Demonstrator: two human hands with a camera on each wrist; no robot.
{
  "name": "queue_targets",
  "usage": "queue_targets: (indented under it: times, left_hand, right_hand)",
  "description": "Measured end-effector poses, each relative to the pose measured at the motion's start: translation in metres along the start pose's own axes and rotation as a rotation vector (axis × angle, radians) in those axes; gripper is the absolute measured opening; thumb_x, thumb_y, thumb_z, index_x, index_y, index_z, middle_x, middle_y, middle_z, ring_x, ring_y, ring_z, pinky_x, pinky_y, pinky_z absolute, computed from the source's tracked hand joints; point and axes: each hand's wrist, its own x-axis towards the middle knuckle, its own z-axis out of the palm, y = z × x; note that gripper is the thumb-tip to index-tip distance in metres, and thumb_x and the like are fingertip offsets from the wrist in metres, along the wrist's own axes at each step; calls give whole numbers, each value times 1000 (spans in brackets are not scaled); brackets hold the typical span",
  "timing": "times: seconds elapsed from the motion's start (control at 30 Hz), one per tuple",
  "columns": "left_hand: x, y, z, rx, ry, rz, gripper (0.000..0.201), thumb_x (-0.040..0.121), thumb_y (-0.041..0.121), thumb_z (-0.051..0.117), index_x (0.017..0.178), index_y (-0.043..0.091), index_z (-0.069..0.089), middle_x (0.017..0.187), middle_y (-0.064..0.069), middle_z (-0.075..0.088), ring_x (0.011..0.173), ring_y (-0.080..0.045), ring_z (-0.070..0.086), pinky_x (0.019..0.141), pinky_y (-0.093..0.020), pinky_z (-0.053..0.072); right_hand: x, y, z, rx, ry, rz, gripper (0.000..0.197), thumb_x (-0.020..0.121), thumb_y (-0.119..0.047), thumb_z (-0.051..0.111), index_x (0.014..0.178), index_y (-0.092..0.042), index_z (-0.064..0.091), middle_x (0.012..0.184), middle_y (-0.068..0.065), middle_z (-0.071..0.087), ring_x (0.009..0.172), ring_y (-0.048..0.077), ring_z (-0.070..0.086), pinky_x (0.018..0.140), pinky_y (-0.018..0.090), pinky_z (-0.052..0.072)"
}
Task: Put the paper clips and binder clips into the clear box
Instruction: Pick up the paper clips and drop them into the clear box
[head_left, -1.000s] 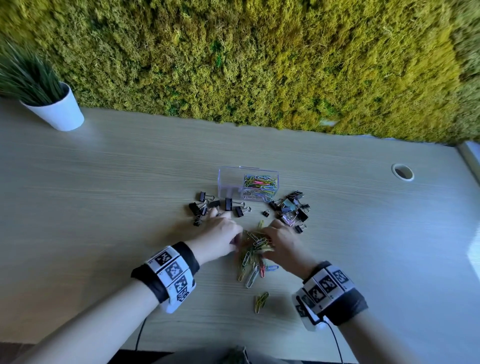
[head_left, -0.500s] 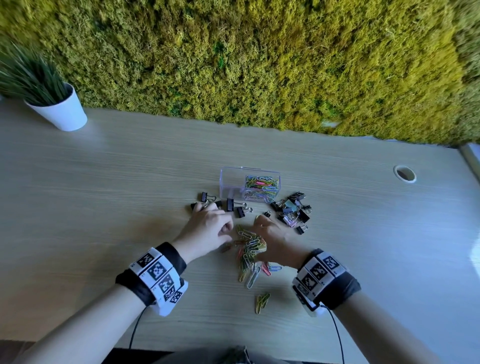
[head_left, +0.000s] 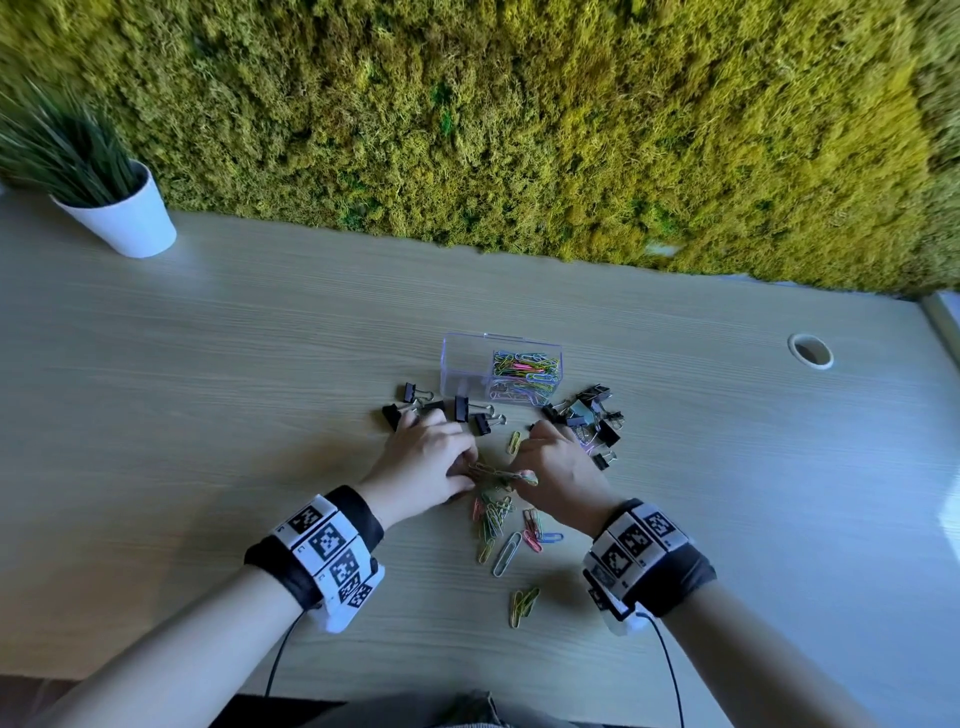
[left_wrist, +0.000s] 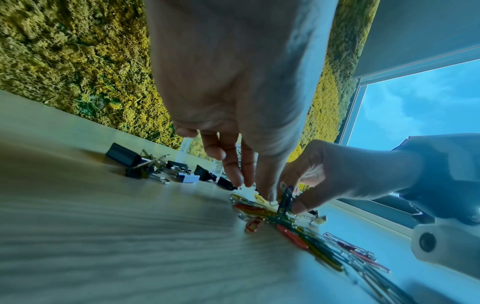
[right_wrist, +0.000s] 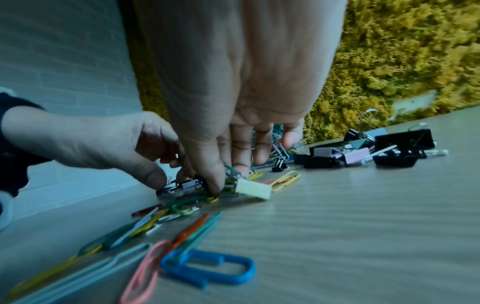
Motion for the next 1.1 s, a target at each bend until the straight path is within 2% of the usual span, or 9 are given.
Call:
queue_targets:
  times: [0.23, 0.3, 0.37, 0.53, 0.63, 0.73, 0.93, 1.0, 1.1]
  left_hand:
    - [5, 2, 2, 61, -66, -4, 57, 71, 49, 73, 122, 28, 59, 110, 7, 57, 105, -18, 43, 91, -40, 31]
    - [6, 4, 4, 89, -109, -2, 58, 73, 49, 71, 125, 30, 56, 113, 8, 55, 107, -16, 41, 94, -40, 29]
    - [5, 7, 8, 87, -123, 3, 53, 75, 46, 70, 124, 30, 58, 116, 8, 55, 110, -16, 40, 97, -39, 26]
    - [2, 9, 13, 16, -116, 1, 41, 78, 40, 70, 117, 31, 62, 116, 11, 58, 117, -14, 40, 105, -40, 22]
    - [1, 6, 12, 16, -91, -11, 47, 76, 43, 70, 120, 29, 59, 118, 12, 56, 113, -12, 40, 98, -34, 22]
    - [-2, 2, 10, 28, -86, -33, 50, 75, 45, 70, 122, 30, 58, 118, 13, 55, 109, -10, 39, 89, -32, 21]
    - [-5, 2, 4, 39, -101, -39, 50, 75, 45, 70, 122, 31, 59, 116, 13, 55, 108, -12, 38, 90, -34, 24]
    - [-6, 1, 2, 41, -104, -47, 53, 75, 46, 71, 124, 31, 57, 116, 13, 55, 109, -12, 38, 91, -34, 24]
    - [-7, -3, 2, 31, -117, -70, 60, 71, 49, 73, 125, 30, 56, 116, 13, 55, 108, -12, 37, 89, -33, 23]
  right_hand:
    - [-5, 13, -12, 452, 108, 210, 10, 77, -19, 73, 83, -11, 73, 74, -21, 54, 81, 15, 48, 72, 28, 36]
    - [-6, 12, -21, 510, 103, 231, 13, 77, -17, 73, 87, -7, 73, 75, -19, 55, 71, 3, 49, 65, 11, 36]
    - [-6, 11, -32, 534, 112, 201, 12, 78, -15, 73, 86, -7, 74, 76, -6, 65, 66, -1, 51, 61, 7, 37]
    - [12, 18, -65, 480, 260, 178, 11, 78, -17, 72, 86, -10, 74, 75, -4, 63, 71, 0, 51, 66, 19, 42]
    - [31, 26, -83, 384, 351, 188, 14, 79, -20, 70, 90, -12, 73, 80, -7, 58, 82, 18, 53, 76, 35, 44]
    - [52, 32, -86, 261, 388, 163, 13, 79, -20, 70, 89, -13, 73, 84, -1, 69, 89, 22, 50, 79, 44, 44]
    - [63, 39, -68, 132, 369, 147, 18, 77, -23, 72, 92, -15, 72, 91, 1, 69, 92, 24, 50, 79, 40, 41]
    - [55, 42, -63, 142, 486, 112, 18, 74, -15, 72, 92, -14, 73, 88, 3, 67, 88, 26, 50, 75, 42, 46]
    - [41, 42, -54, 143, 579, 98, 34, 71, 6, 54, 90, -14, 74, 86, 5, 62, 86, 27, 48, 71, 41, 46]
